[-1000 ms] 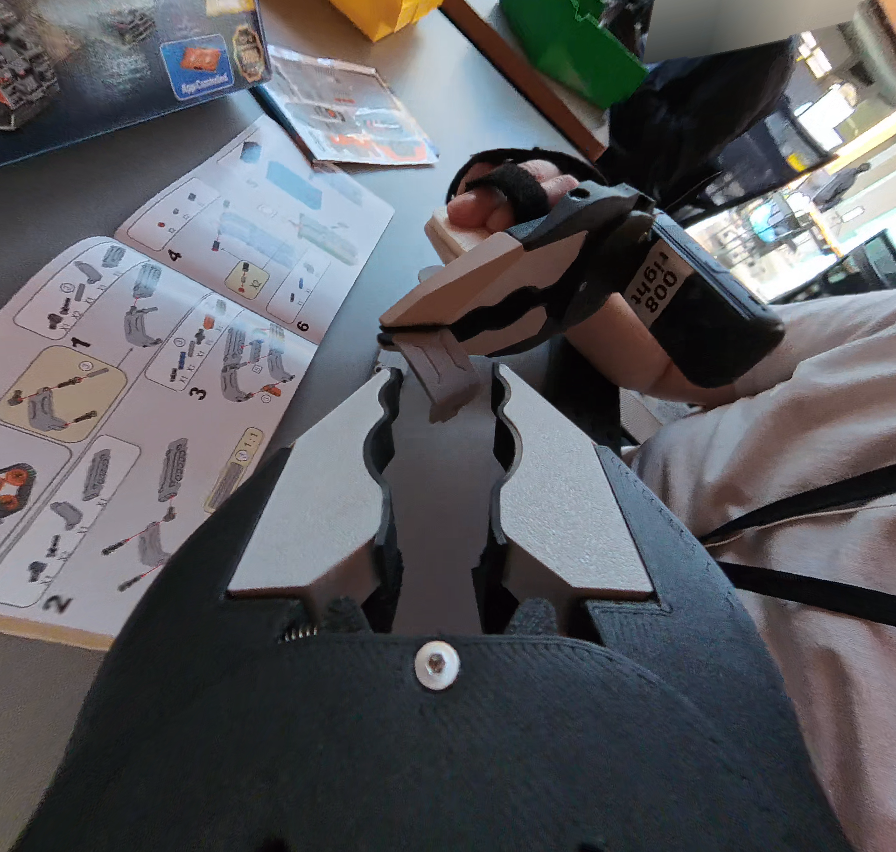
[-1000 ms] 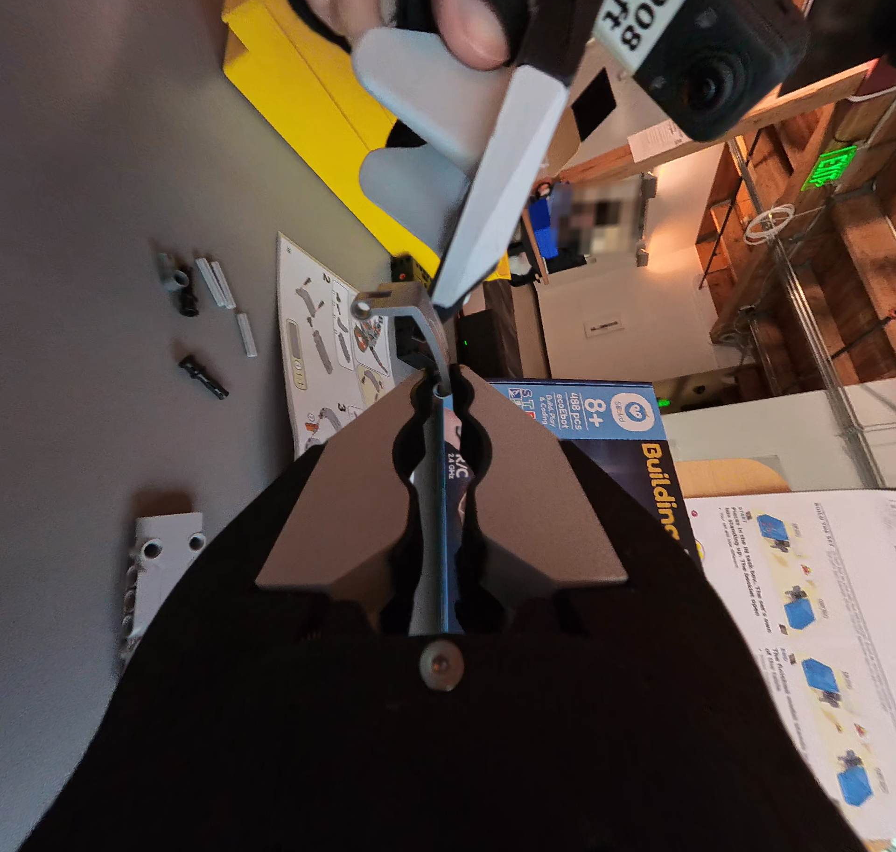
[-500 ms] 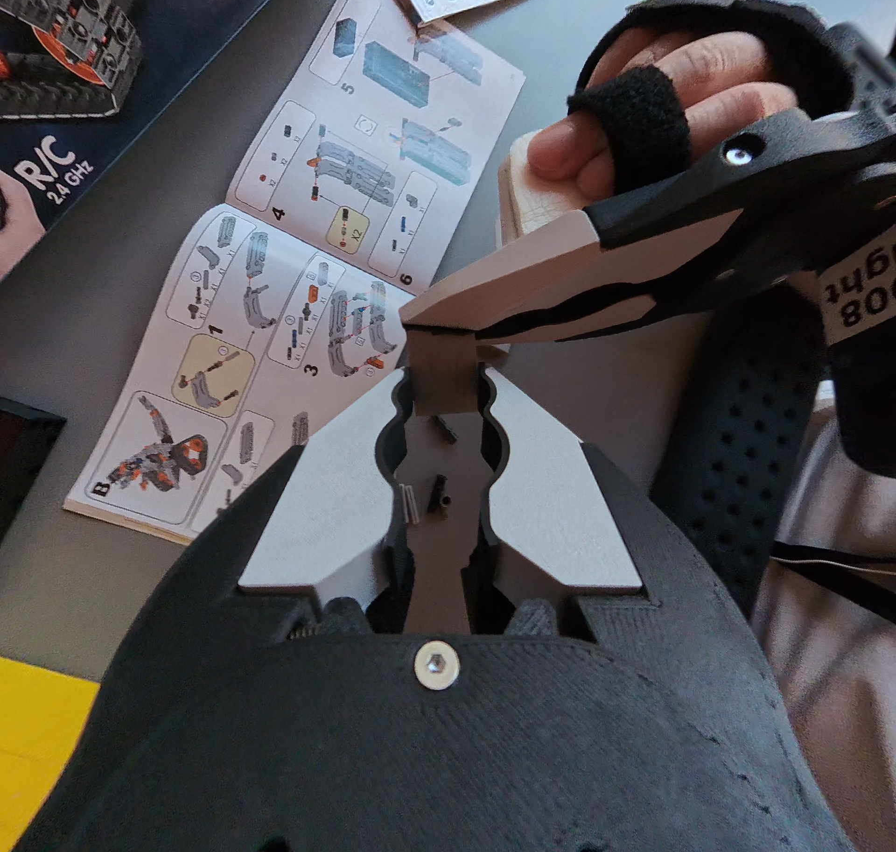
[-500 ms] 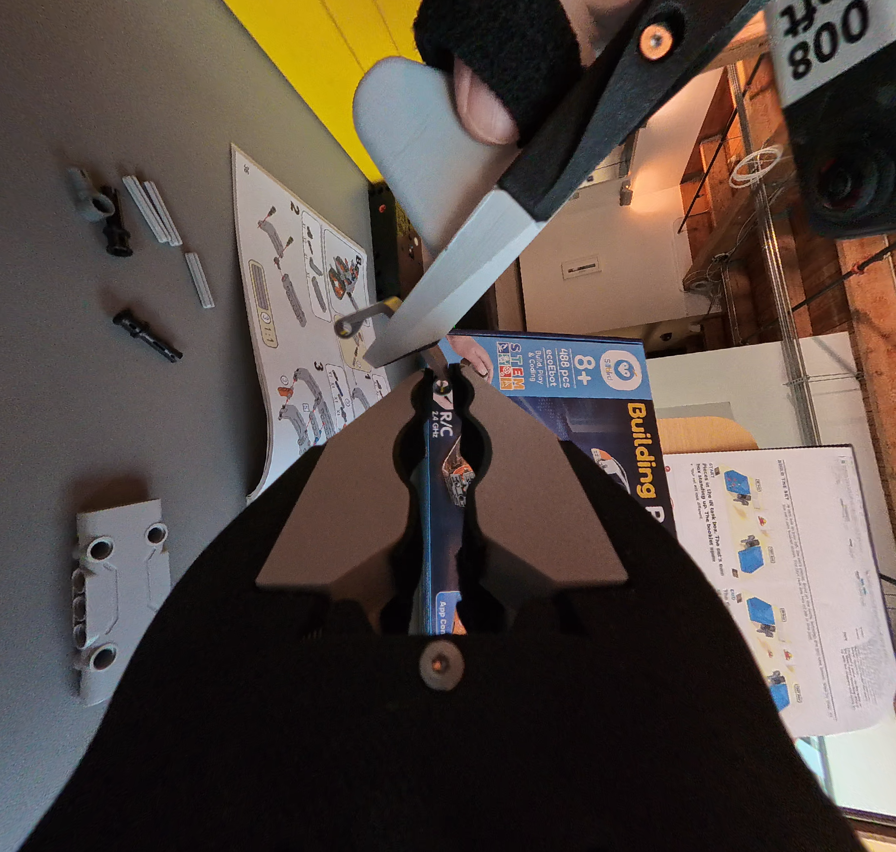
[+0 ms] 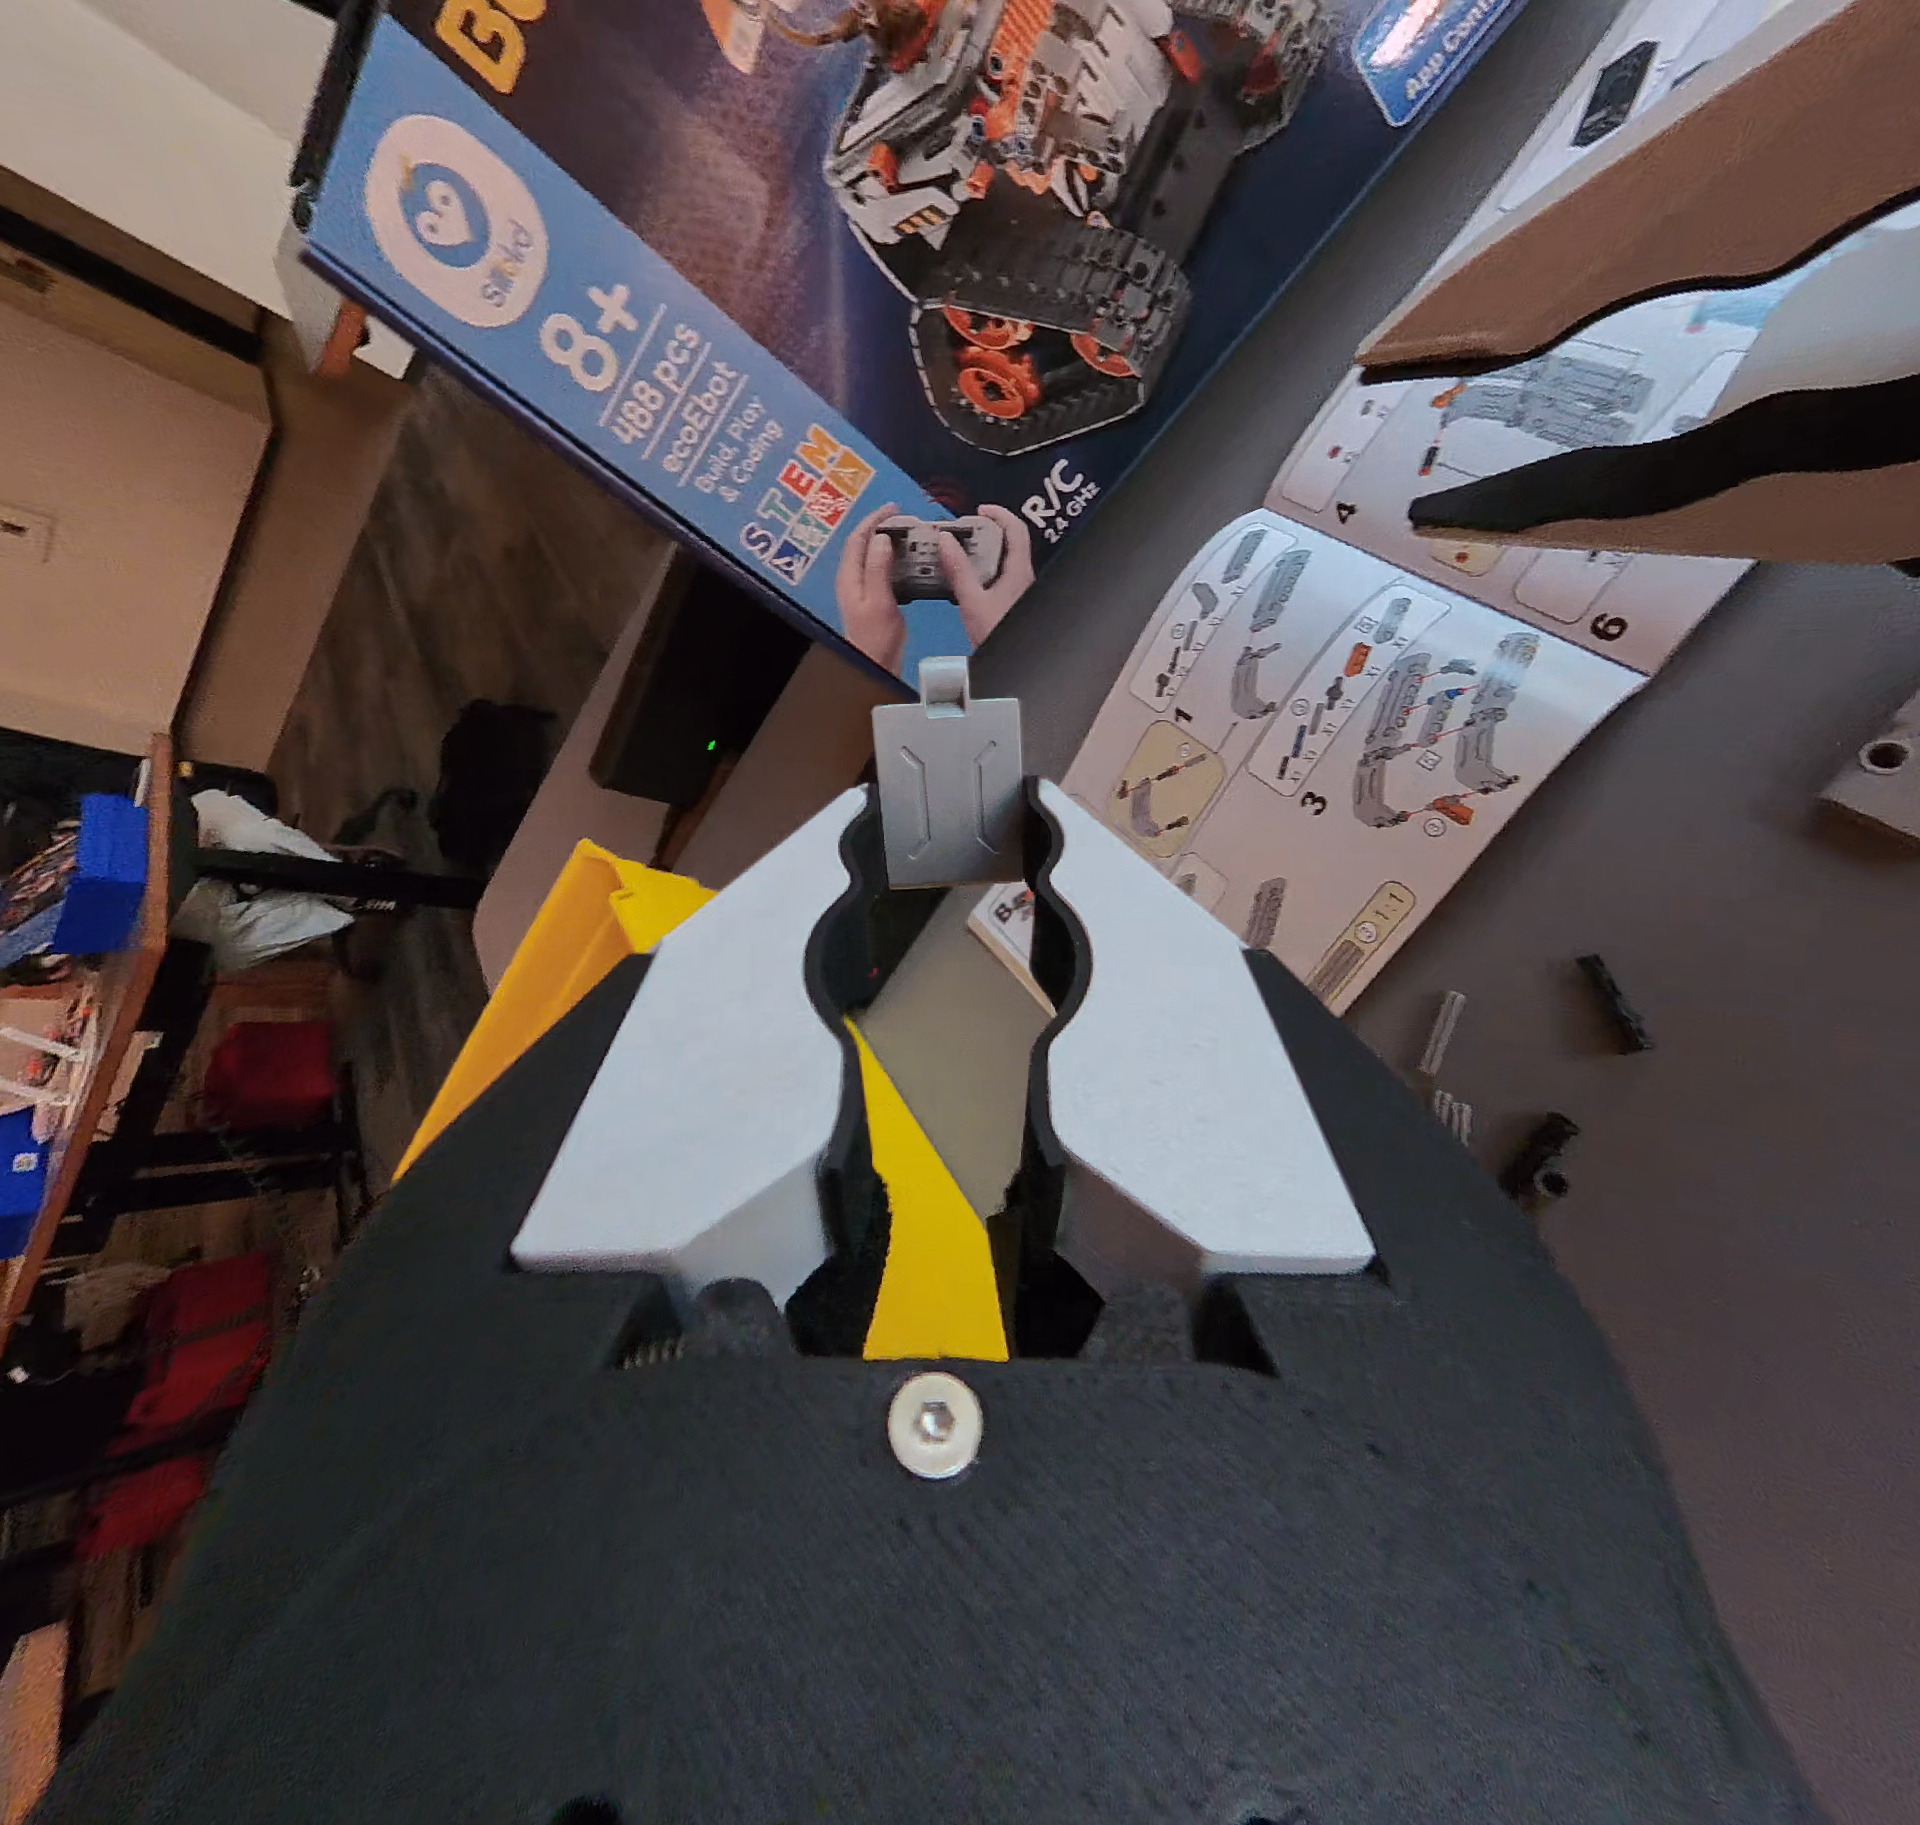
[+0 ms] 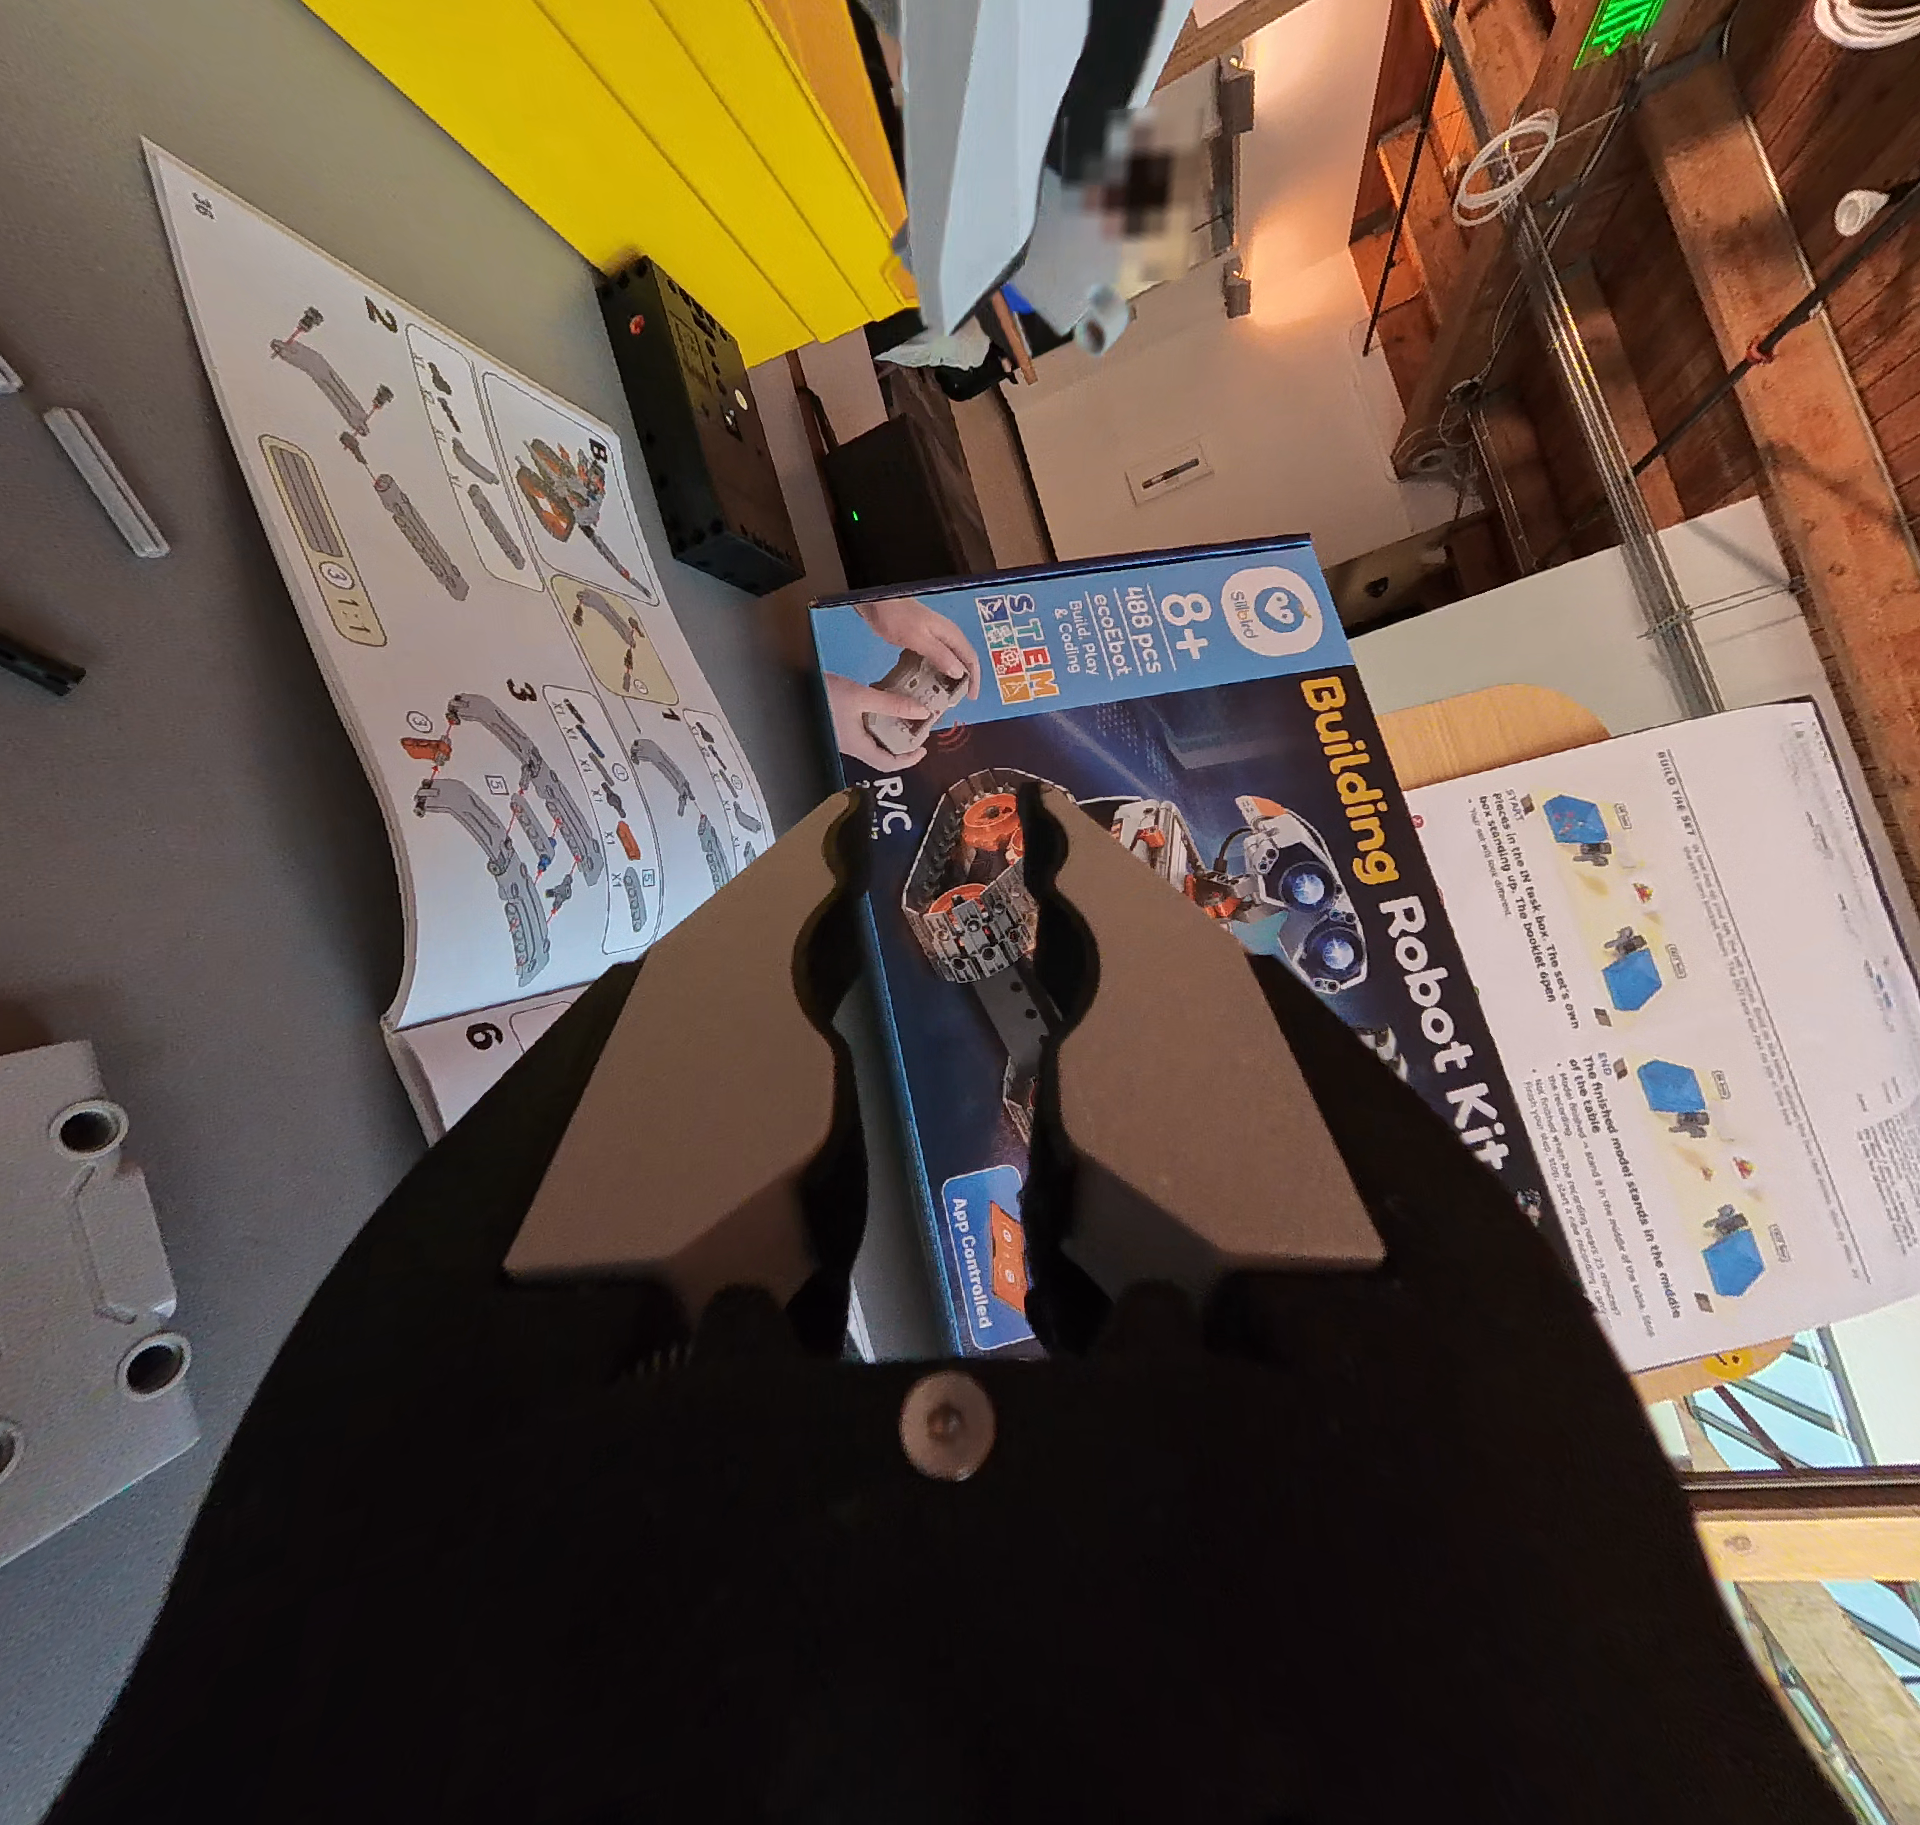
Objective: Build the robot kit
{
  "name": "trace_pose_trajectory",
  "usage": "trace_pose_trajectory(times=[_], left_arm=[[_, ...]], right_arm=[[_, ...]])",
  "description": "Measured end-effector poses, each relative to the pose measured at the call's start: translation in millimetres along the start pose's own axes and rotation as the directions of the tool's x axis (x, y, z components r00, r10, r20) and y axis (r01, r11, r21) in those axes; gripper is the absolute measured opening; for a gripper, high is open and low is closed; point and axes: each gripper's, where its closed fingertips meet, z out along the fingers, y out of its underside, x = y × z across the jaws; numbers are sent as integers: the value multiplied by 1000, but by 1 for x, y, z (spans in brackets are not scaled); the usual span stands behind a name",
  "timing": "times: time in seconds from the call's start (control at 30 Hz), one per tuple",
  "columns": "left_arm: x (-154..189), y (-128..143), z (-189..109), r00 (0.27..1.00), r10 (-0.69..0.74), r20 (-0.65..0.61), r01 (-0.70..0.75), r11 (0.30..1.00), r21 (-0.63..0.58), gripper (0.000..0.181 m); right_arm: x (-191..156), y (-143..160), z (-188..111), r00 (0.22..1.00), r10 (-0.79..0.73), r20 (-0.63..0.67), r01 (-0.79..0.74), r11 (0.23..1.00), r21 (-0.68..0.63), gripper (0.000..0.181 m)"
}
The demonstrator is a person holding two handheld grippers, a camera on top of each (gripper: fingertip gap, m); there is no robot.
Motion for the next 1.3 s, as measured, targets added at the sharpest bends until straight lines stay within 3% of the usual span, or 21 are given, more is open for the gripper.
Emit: trace_pose_trajectory(times=[0.37, 0.43, 0.5, 0.53, 0.6, 0.63, 0.7, 0.77, 0.87, 0.97, 1.03, 1.13, 1.23, 1.3], left_arm=[[-6, 2, 0, 1000, 1, 12, -1, 1000, -4, 24], [2, 3, 0, 998, -11, -57, 11, 1000, -4, 24], [11, 5, -2, 982, -58, -181, 58, 998, -2, 25], [15, 6, -4, 963, -84, -256, 85, 996, -6, 25], [18, 12, -11, 911, -143, -388, 141, 989, -34, 25], [15, 15, -14, 886, -173, -430, 170, 984, -46, 25], [6, 21, -20, 847, -226, -482, 223, 973, -65, 25], [-2, 26, -26, 820, -259, -511, 255, 964, -80, 25], [-15, 31, -32, 805, -303, -510, 303, 949, -86, 25], [-23, 34, -35, 811, -315, -493, 314, 945, -87, 25], [-22, 32, -37, 809, -312, -498, 312, 946, -84, 25], [-20, 32, -38, 818, -297, -492, 295, 952, -83, 25], [-19, 30, -39, 823, -283, -492, 282, 956, -78, 25], [-18, 30, -40, 820, -283, -497, 283, 956, -79, 25]], right_arm=[[-11, -1, 2, 999, -13, 52, 14, 1000, -10, 27], [-13, 1, 2, 997, 15, 77, -13, 1000, -15, 25], [-29, -2, -1, 968, 125, 217, -125, 992, -15, 22], [-42, -6, -5, 919, 223, 326, -225, 974, -34, 21], [-67, -24, -19, 722, 426, 546, -436, 892, -119, 22], [-77, -34, -25, 615, 488, 620, -495, 851, -179, 22], [-89, -49, -31, 507, 523, 685, -530, 816, -230, 21], [-100, -53, -31, 481, 533, 696, -521, 812, -263, 17], [-118, -46, -28, 409, 630, 660, -491, 761, -423, 12], [-127, -42, -28, 326, 792, 516, -517, 606, -604, 4], [-128, -44, -31, 279, 856, 435, -549, 514, -660, 4], [-124, -45, -32, 317, 867, 384, -564, 498, -659, 5], [-132, -51, -33, 297, 873, 387, -556, 488, -673, 11], [-138, -43, -32, 356, 859, 368, -516, 509, -689, 18]])
